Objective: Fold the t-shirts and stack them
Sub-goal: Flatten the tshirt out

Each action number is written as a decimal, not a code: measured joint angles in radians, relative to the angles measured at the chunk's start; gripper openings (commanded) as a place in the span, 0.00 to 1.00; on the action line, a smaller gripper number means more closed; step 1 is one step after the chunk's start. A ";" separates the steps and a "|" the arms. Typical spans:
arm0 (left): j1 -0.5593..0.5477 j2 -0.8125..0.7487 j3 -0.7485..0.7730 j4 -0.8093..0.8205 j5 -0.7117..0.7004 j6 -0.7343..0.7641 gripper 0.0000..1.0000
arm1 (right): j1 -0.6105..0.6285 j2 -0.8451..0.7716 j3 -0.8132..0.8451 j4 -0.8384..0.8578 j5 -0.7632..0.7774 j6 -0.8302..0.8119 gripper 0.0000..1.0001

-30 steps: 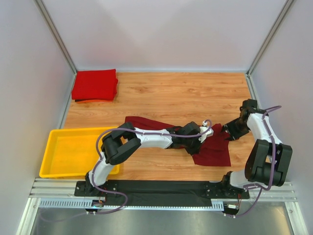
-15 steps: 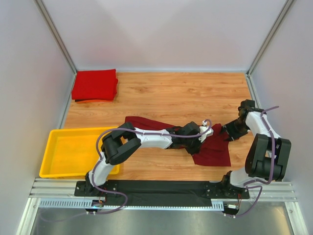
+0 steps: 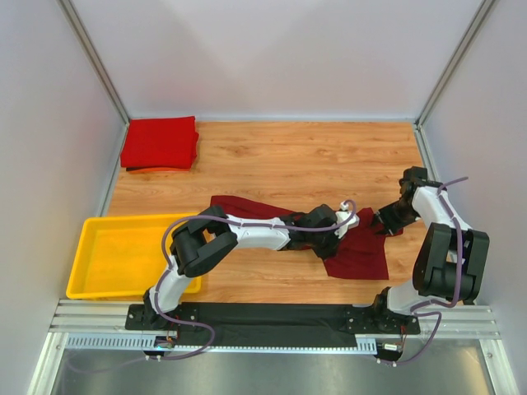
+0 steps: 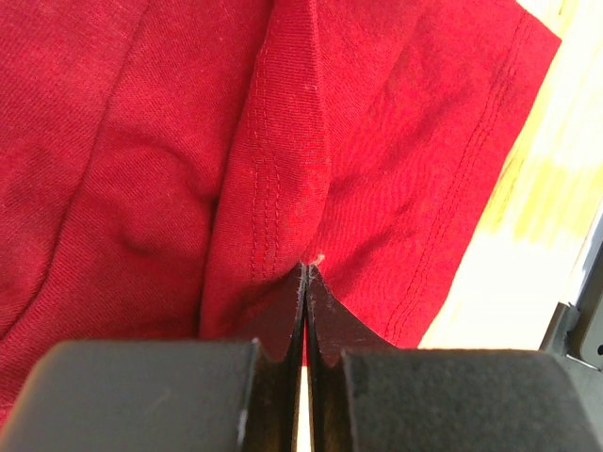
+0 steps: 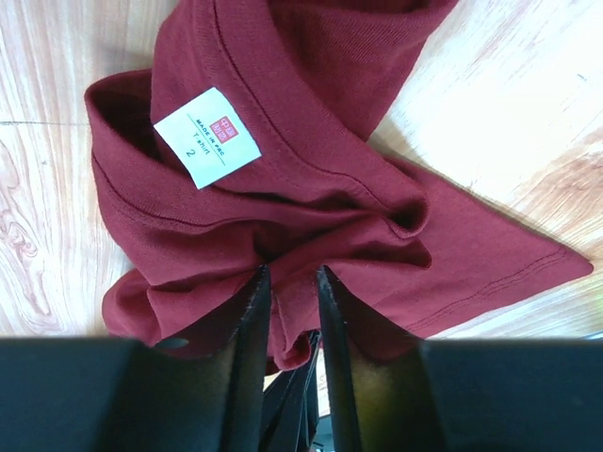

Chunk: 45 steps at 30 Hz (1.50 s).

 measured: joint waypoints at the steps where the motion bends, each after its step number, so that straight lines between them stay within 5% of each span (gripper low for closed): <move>1: 0.000 0.000 -0.002 0.004 -0.003 0.000 0.00 | 0.000 0.000 0.000 0.000 0.002 0.001 0.26; 6: 0.000 -0.006 -0.022 0.015 -0.011 -0.001 0.00 | 0.001 0.000 -0.001 0.004 0.006 0.004 0.20; 10: 0.000 -0.011 -0.034 0.019 -0.013 -0.004 0.00 | 0.001 -0.004 -0.005 0.009 0.005 0.008 0.00; 15: 0.000 -0.021 -0.043 0.024 -0.020 -0.016 0.01 | 0.001 -0.029 -0.017 0.014 -0.003 0.006 0.00; 16: 0.000 -0.026 -0.043 0.023 -0.027 -0.023 0.05 | 0.001 -0.039 -0.018 0.014 -0.004 0.002 0.00; 17: 0.000 -0.031 -0.043 0.019 -0.036 -0.031 0.25 | 0.001 -0.050 -0.018 0.014 -0.003 -0.004 0.00; 18: 0.000 -0.041 -0.041 0.007 -0.049 -0.039 0.34 | 0.001 -0.063 -0.018 0.014 -0.002 -0.013 0.00; 25: 0.038 -0.238 0.011 -0.221 -0.166 -0.143 0.50 | -0.043 -0.174 0.013 0.005 0.086 -0.117 0.00; 29: 0.167 -0.423 0.032 -0.370 -0.234 -0.196 0.51 | -0.074 -0.189 0.098 0.000 0.155 -0.190 0.00; 35: 0.580 -0.630 -0.102 -0.485 -0.270 -0.262 0.50 | -0.091 -0.240 0.148 0.006 0.232 -0.256 0.00; 45: 0.863 -0.391 -0.092 -0.629 -0.128 -0.253 0.49 | -0.165 -0.244 0.182 0.014 0.296 -0.266 0.00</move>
